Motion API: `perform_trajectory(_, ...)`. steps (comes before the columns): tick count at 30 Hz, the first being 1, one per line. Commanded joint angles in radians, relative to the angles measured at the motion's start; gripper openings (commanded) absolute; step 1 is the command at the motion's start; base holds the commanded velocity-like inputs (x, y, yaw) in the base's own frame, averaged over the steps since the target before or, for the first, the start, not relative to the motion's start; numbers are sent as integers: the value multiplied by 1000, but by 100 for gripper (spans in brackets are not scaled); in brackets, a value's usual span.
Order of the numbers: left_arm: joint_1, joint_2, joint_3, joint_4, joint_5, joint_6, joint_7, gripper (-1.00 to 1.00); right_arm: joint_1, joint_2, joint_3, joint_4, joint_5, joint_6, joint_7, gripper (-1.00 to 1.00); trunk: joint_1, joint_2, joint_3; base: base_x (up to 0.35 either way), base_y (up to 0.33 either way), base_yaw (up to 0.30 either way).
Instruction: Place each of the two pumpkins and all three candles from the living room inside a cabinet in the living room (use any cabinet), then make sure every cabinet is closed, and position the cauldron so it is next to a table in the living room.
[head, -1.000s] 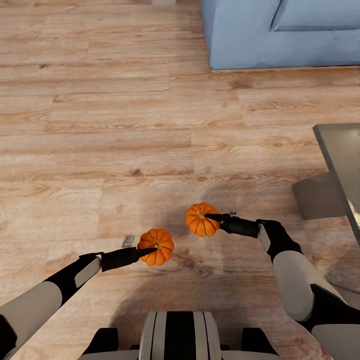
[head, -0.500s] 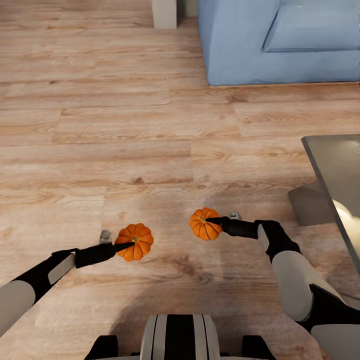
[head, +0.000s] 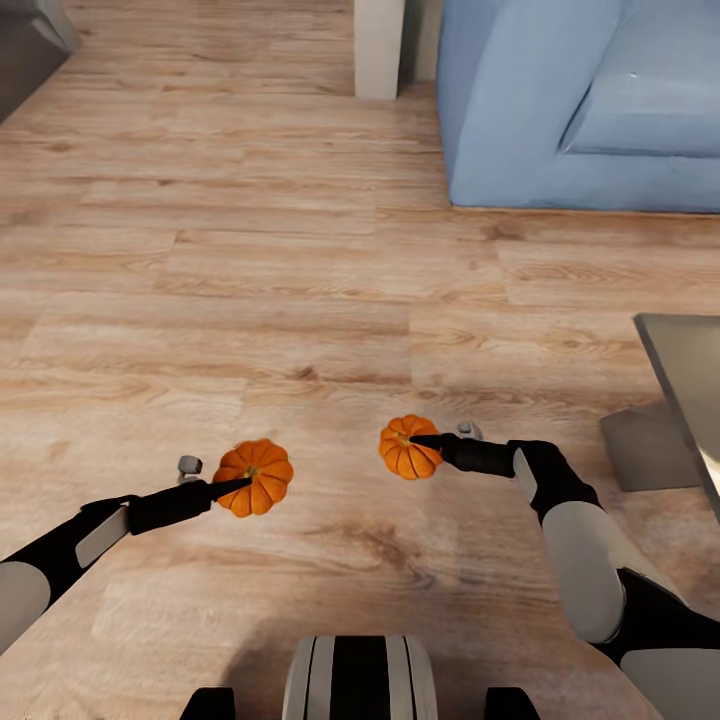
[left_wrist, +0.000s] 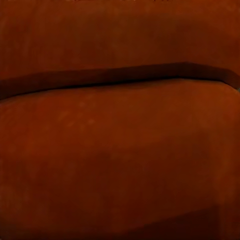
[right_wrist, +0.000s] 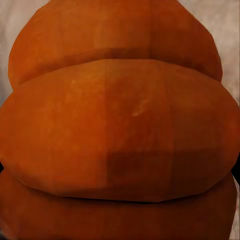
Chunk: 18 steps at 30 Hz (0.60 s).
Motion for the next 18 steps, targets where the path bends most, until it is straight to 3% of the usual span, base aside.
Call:
perform_trajectory(1, 0, 0, 1, 0, 0, 0, 0, -100, 0, 0, 0, 0, 0, 0, 0, -100, 0, 0, 4, 0, 0, 284)
perform_trajectory(18, 3, -8, -1, 4, -4, 4, 4, -100, 0, 13, 26, 2, 0, 0, 0, -100, -8, 4, 70, 0, 0, 285)
